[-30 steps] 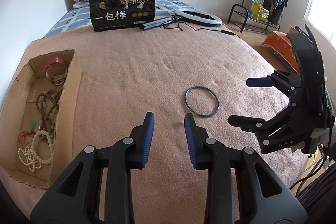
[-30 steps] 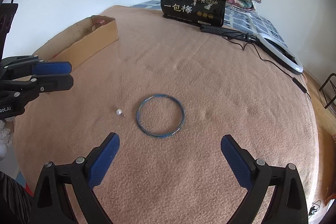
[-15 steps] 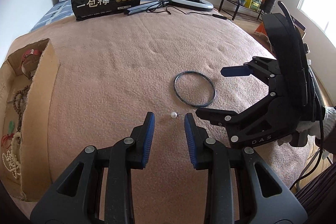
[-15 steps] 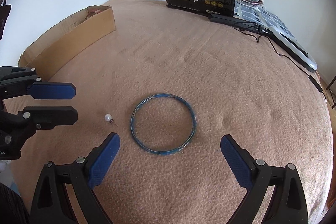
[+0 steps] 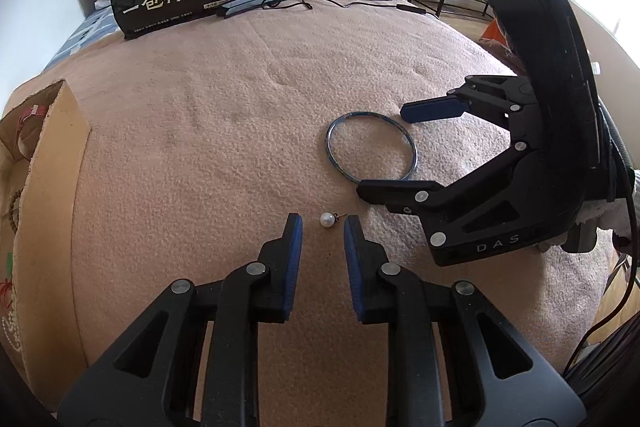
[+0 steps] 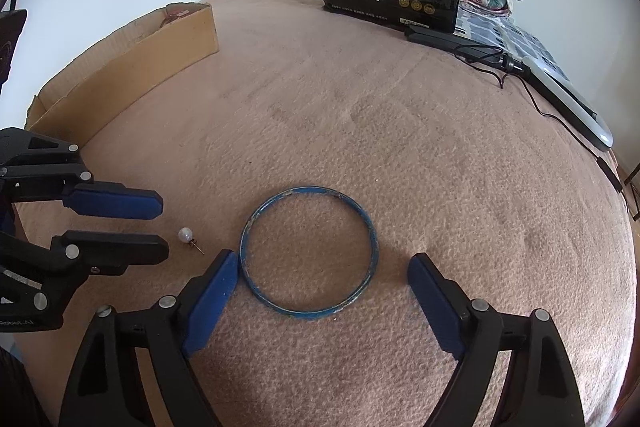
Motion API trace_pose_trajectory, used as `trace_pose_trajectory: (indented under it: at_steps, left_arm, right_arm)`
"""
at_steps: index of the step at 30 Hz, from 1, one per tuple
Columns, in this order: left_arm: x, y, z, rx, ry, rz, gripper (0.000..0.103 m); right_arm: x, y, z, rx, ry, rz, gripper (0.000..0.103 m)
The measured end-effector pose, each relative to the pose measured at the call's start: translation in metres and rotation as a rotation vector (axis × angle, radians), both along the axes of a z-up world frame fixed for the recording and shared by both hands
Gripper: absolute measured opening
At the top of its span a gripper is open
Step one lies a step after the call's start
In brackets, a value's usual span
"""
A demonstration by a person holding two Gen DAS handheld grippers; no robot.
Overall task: Organize jewelry
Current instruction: 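Close the left tool on the pearl bead while the right tool grasps the blue bangle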
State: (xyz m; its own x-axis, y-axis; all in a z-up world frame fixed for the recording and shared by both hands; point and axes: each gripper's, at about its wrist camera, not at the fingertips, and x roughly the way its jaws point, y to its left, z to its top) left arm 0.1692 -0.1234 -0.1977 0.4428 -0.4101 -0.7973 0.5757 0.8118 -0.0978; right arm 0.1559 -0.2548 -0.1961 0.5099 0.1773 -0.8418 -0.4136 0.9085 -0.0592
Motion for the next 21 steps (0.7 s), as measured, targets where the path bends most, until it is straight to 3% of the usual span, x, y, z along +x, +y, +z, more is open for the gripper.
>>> trace_pose_trajectory:
  at_steps: [8, 16, 21]
  left_arm:
    - [0.005, -0.008, -0.008, 0.02, -0.004, -0.004, 0.02]
    - [0.01, -0.012, -0.012, 0.03, -0.012, -0.008, 0.009]
    - [0.008, -0.011, -0.012, 0.024, -0.02, 0.001, 0.009]
  right_arm:
    - [0.009, -0.011, 0.001, 0.016, 0.004, -0.008, 0.072]
    - [0.011, -0.014, 0.001, 0.02, 0.004, -0.01, 0.072]
    - [0.011, -0.015, 0.001, 0.022, 0.001, -0.013, 0.072]
